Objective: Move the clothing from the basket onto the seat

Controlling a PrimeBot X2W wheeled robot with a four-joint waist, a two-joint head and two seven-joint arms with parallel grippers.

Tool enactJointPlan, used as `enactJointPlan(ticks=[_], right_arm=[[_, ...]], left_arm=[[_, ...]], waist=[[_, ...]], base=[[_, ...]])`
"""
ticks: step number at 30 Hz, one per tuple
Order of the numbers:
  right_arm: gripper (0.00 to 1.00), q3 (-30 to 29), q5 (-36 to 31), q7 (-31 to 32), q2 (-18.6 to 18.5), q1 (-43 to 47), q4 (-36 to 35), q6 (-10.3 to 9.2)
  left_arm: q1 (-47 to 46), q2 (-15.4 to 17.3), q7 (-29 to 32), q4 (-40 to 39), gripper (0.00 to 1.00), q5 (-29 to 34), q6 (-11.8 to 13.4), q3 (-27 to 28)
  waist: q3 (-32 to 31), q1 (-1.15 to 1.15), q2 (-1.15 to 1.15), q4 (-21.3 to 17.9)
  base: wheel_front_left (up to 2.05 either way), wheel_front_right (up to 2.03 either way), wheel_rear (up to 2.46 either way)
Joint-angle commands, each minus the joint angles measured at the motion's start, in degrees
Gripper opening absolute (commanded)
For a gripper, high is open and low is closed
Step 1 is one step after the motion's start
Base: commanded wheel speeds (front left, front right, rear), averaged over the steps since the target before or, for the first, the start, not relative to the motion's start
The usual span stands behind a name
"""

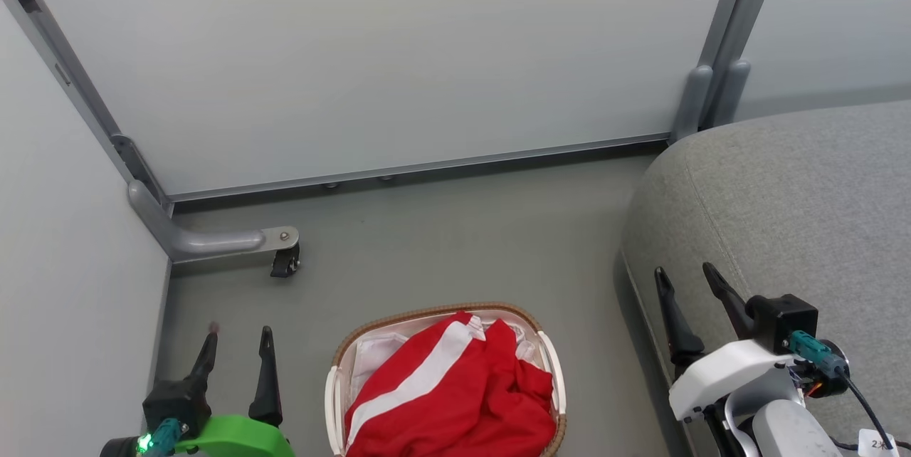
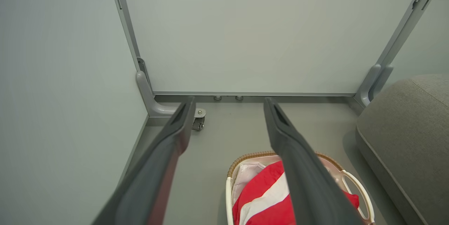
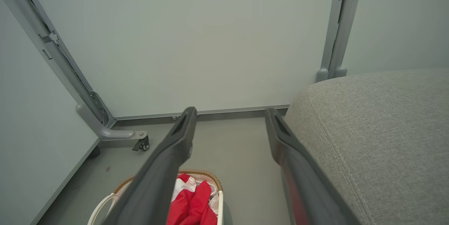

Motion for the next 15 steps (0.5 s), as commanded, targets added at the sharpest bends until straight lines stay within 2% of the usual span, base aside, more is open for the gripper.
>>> enactJointPlan(ticks=[1,10,15], right_arm=[[1.0,0.1,-1.3,-0.5,-0.2,0.1,-0.2,0.02],[1.0,-0.1,-5.4,-1.6,-0.2,-2.0,-1.3,0.01],[1.0,-0.1,-7.8,-2.0,-0.1,-4.6,-3.1,0.0]], left_arm=[[0.3,0.1,-0.5,-0.1,1.0,1.5,-0.3,0.3],[-1.4,-1.0,-1.5,1.1,1.0,3.9,-1.7,0.4],[-4.2,-1.2,-2.0,2.3,1.0,4.7,-2.9,-0.8]], waist=[[0.1,0.0,0.0,0.0],[3.1,0.0,0.0,-0.4],[7.8,0.0,0.0,-1.3]], base=[[0.0,0.0,0.0],[0.0,0.0,0.0],[0.0,0.0,0.0]])
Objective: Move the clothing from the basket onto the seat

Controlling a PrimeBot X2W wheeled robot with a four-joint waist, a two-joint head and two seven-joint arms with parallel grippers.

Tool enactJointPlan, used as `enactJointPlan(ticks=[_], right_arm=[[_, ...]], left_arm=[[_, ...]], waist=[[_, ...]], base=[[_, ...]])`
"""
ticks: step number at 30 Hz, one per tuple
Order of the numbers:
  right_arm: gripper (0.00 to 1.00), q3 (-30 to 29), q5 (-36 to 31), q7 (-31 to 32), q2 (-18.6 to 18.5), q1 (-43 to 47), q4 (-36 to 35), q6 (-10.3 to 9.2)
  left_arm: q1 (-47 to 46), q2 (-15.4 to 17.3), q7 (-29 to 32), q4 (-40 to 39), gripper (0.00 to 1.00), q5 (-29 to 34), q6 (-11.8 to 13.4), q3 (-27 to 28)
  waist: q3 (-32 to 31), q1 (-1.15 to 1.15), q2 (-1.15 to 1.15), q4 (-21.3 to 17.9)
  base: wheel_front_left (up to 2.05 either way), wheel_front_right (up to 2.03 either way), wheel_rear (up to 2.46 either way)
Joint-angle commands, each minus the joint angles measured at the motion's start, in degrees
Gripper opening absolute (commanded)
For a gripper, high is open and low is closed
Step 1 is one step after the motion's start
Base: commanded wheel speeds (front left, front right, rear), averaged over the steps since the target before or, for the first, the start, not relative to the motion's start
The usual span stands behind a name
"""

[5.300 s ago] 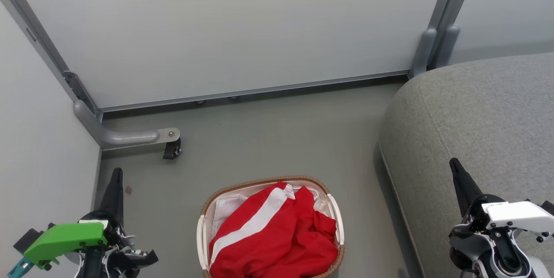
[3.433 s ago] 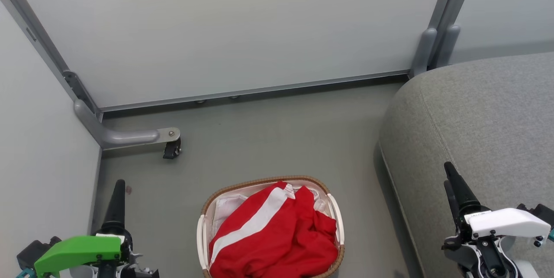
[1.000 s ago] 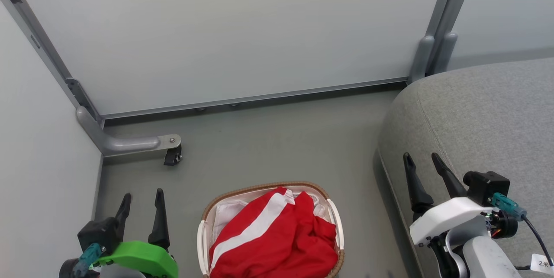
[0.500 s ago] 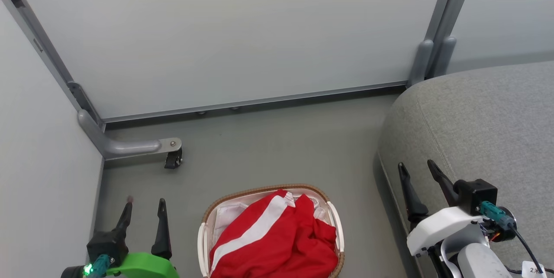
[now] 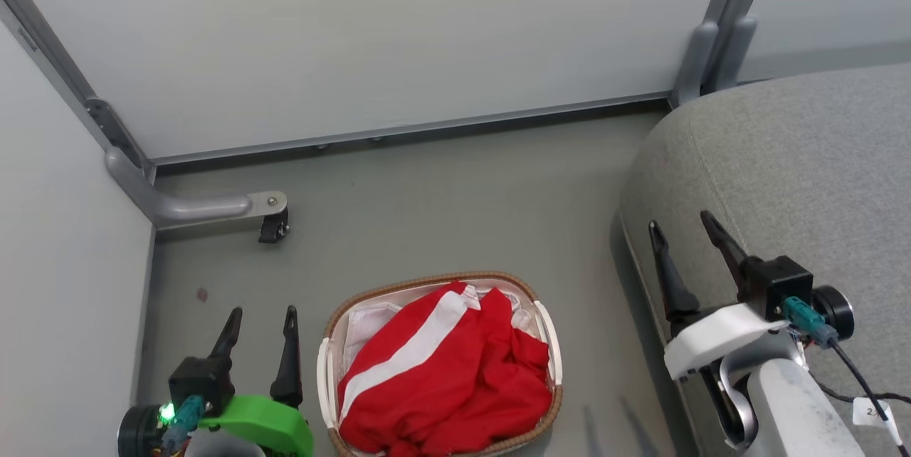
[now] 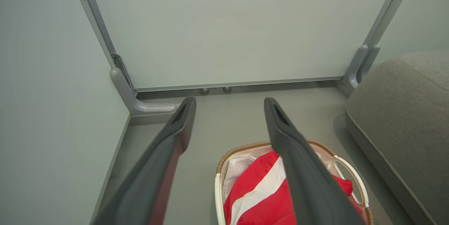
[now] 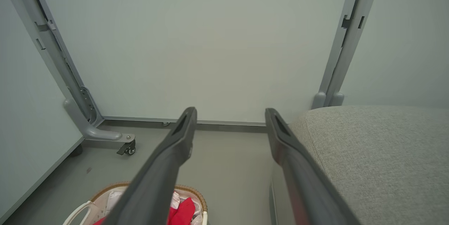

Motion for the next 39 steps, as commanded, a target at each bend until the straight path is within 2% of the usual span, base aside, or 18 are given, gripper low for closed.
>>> enactJointPlan(ticks=[1,8,22,39], right_arm=[[1.0,0.2,-1.1,-0.5,-0.2,-1.6,-0.8,-0.02],[1.0,-0.1,-3.5,-1.1,-0.2,-6.9,-3.7,-0.02],[1.0,0.4,-2.1,-1.1,-0.2,-15.3,-10.7,-0.02],[1.0,1.2,-2.0,-1.1,-0.2,-19.2,-14.8,-0.02]], left_arm=[[-2.1,0.1,-0.5,0.3,1.0,1.2,-0.4,-0.3],[-8.9,0.1,-1.1,3.6,1.0,1.9,-0.9,-2.9],[-24.2,4.1,-1.0,10.1,1.0,-4.5,-0.9,-13.6],[-35.7,5.6,-1.0,17.8,1.0,-7.7,-1.0,-27.1]], waist=[[4.3,0.0,0.0,-0.9],[13.5,0.0,0.0,-2.5],[29.6,0.0,0.0,-5.6],[40.0,0.0,0.0,-9.0]], base=[[0.0,0.0,0.0],[0.0,0.0,0.0],[0.0,0.0,0.0],[0.0,0.0,0.0]])
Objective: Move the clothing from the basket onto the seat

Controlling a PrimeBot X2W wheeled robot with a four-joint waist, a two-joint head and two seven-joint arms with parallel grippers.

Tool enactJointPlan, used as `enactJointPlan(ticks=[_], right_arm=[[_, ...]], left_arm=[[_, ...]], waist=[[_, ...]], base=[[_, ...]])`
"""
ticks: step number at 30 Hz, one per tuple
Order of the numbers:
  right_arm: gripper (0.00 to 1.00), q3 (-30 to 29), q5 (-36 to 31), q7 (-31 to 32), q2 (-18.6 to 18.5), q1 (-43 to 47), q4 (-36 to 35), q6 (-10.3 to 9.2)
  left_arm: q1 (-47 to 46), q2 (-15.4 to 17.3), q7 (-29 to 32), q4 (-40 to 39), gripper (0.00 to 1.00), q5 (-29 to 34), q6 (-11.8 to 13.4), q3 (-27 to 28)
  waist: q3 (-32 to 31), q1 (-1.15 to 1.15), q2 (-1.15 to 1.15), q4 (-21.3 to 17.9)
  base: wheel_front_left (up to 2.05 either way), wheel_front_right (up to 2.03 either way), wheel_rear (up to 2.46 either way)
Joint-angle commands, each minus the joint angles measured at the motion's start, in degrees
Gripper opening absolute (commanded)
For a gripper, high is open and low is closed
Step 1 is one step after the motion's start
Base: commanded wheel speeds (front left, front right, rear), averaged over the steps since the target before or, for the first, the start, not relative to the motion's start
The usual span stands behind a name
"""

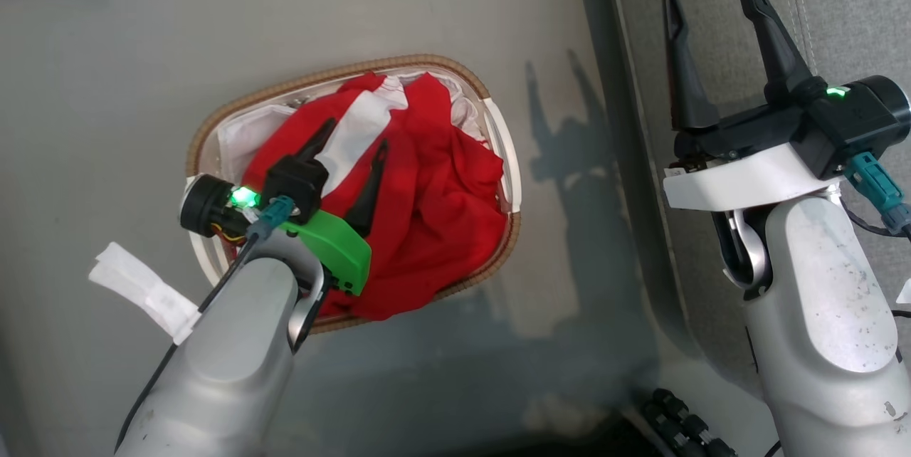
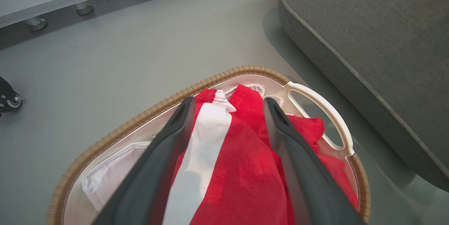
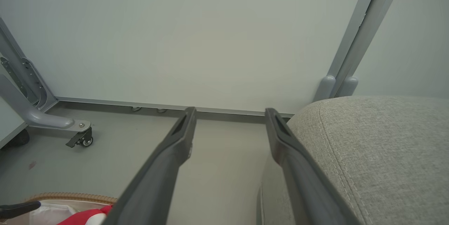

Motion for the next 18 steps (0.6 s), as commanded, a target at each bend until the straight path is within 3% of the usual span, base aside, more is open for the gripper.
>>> enactJointPlan(ticks=[1,18], right_arm=[[1.0,0.0,-0.2,-0.1,-0.2,-0.5,-0.5,-0.02],[1.0,-0.2,-0.1,-0.1,-0.2,-1.0,-3.5,-0.02]], left_arm=[[-1.4,0.4,0.0,0.8,1.0,-0.2,-0.3,-1.1],[-7.0,-2.7,0.0,12.7,1.0,0.2,-0.3,-6.8]], waist=[[2.5,-0.01,0.0,-1.9],[9.5,-0.01,0.0,-3.6]], base=[[0.0,0.0,0.0],[0.0,0.0,0.0]])
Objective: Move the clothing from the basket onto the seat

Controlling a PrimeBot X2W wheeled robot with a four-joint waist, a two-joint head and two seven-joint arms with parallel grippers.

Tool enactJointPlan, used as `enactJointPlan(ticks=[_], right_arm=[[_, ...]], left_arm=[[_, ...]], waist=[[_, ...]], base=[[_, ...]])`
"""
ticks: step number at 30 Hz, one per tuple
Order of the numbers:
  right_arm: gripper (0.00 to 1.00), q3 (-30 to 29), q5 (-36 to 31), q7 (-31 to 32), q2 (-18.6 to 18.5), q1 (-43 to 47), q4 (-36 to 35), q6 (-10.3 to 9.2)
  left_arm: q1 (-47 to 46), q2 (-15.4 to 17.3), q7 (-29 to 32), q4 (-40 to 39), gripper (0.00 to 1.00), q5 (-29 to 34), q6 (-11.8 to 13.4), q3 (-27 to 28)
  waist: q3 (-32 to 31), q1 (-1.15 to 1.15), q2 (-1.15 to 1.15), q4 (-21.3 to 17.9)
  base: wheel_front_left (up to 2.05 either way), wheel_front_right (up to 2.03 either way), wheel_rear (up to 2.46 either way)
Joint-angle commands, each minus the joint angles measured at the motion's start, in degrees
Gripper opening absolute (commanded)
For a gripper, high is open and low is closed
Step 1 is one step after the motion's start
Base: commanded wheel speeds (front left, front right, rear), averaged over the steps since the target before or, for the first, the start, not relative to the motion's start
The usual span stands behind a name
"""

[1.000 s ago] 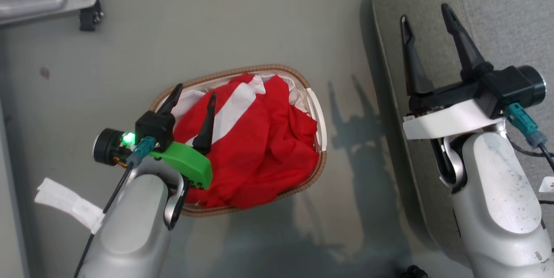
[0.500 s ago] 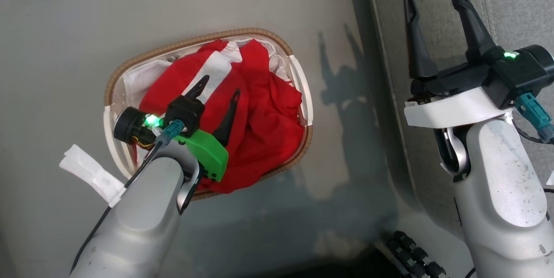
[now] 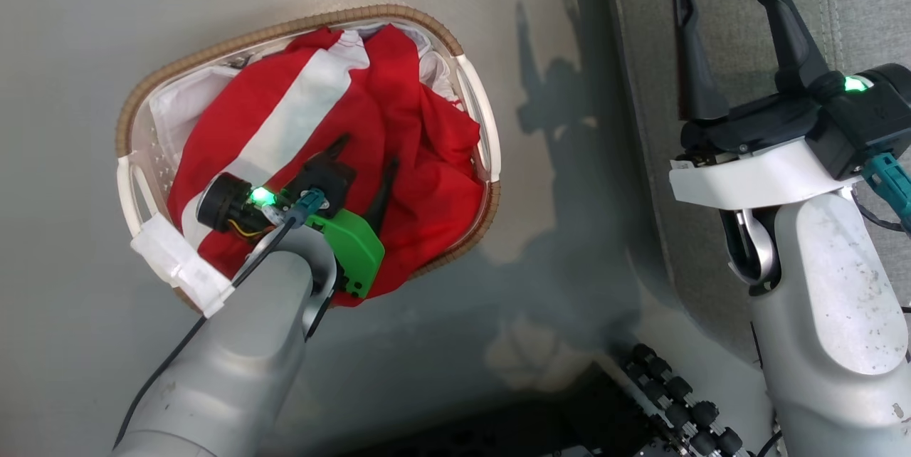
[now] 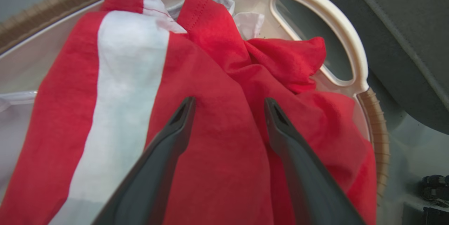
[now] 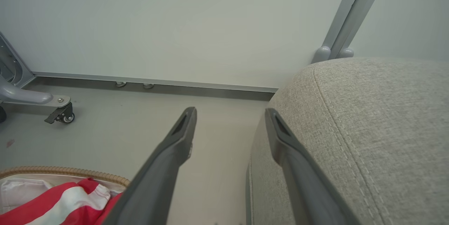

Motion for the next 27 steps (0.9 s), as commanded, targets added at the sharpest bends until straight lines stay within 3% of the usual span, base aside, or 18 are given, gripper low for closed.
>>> enactJointPlan(ticks=[1,13,24,25,26,27], right_arm=[[1.0,-0.3,-0.2,-0.1,-0.2,-0.9,-0.3,-0.02],[1.0,-1.1,-0.1,-0.1,-0.2,-1.0,-0.7,-0.02],[1.0,-0.2,0.9,-0.1,-0.2,-2.2,-0.9,-0.02],[1.0,-0.1,1.0,-0.1,-0.2,-2.2,-0.8,-0.02],[1.0,0.0,1.1,-0.1,-0.2,-2.1,-0.6,-0.02],[1.0,0.1,1.1,-0.1,-0.2,-2.1,-0.5,-0.02]], left_arm=[[-1.9,-0.3,0.0,1.3,1.0,0.9,-0.3,-0.4],[-6.5,-0.7,0.0,10.4,1.0,3.6,5.9,0.4],[-8.4,0.3,0.0,15.3,1.0,3.8,5.2,0.3],[-8.3,0.3,0.0,15.7,0.62,3.7,5.1,0.4],[-8.0,0.2,0.0,15.9,0.13,3.3,4.8,0.6],[-7.8,0.2,0.0,15.8,0.0,3.0,4.7,0.8]], waist=[[1.3,-0.01,0.0,-0.4],[3.3,-0.01,0.0,0.0],[3.6,-0.01,0.0,0.2],[3.4,-0.01,0.0,0.2],[3.1,-0.01,0.0,0.2],[2.8,-0.01,0.0,0.2]], base=[[0.0,0.0,0.0],[0.0,0.0,0.0],[0.0,0.0,0.0],[0.0,0.0,0.0],[0.0,0.0,0.0],[0.0,0.0,0.0]])
